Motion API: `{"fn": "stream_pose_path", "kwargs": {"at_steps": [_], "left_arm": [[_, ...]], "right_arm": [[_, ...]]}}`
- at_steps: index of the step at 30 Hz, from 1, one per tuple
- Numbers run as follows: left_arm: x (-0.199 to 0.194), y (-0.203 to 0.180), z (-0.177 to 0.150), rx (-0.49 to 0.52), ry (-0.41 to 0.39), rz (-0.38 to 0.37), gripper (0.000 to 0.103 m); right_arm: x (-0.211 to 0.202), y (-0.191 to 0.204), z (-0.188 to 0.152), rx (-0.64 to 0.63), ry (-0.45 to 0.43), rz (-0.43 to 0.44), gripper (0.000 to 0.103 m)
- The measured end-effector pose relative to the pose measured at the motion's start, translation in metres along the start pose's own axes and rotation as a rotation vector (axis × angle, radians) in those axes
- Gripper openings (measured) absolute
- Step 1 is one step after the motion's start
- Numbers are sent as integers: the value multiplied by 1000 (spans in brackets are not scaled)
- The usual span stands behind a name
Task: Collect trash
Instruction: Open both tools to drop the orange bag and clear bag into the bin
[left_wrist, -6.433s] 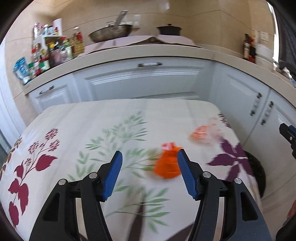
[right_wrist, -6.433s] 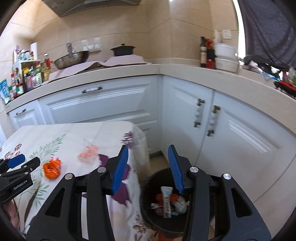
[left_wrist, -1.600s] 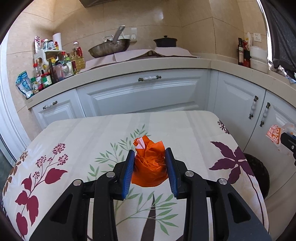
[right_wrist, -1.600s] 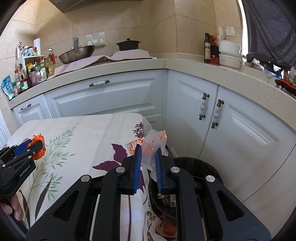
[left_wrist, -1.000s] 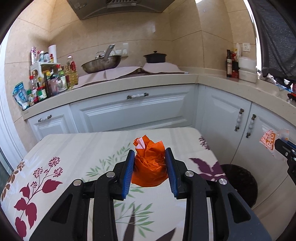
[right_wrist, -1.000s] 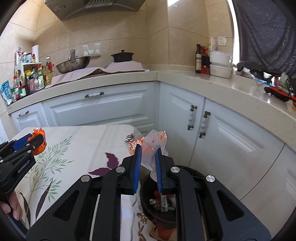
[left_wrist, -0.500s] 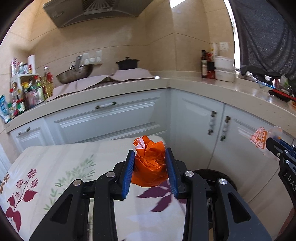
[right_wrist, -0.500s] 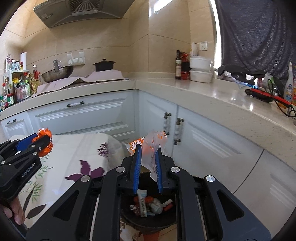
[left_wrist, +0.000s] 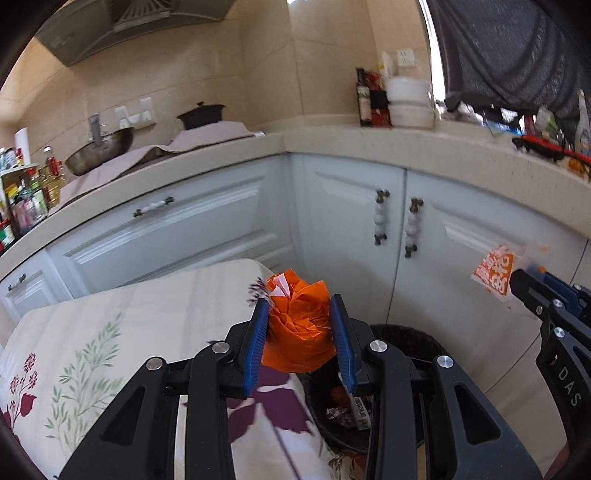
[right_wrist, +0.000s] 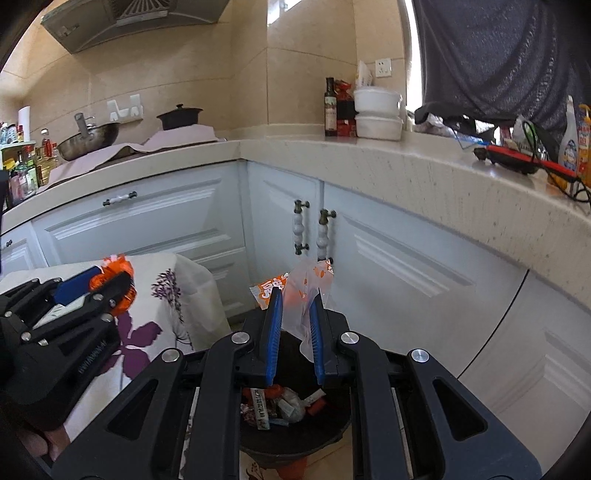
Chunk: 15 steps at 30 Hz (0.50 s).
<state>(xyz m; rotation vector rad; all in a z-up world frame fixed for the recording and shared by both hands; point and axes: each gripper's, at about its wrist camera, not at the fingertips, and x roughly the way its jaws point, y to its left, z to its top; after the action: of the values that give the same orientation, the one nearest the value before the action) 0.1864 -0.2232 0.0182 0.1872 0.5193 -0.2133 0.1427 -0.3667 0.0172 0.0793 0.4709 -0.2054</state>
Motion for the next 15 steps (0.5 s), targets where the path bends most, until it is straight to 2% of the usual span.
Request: {"fn": "stream_pose_path", "kwargs": {"at_steps": [9, 10, 11, 12, 13, 15], "left_arm": [[32, -17, -6, 15, 70, 19, 35], [35, -17, -6, 14, 82, 20, 38], [37, -18, -7, 13, 91, 20, 47], [39, -18, -7, 10, 99, 20, 51], [39, -17, -7, 8, 98, 25, 56], [39, -17, -8, 13, 93, 33, 58]], "right_arm": [[29, -13, -10, 28, 51, 7, 16], [33, -14, -11, 30, 56, 6, 19], [35, -14, -11, 33, 57, 0, 25], [38, -16, -13, 41, 54, -6, 38], [39, -17, -12, 49, 55, -5, 41], [41, -17, -14, 55, 59, -8, 41]]}}
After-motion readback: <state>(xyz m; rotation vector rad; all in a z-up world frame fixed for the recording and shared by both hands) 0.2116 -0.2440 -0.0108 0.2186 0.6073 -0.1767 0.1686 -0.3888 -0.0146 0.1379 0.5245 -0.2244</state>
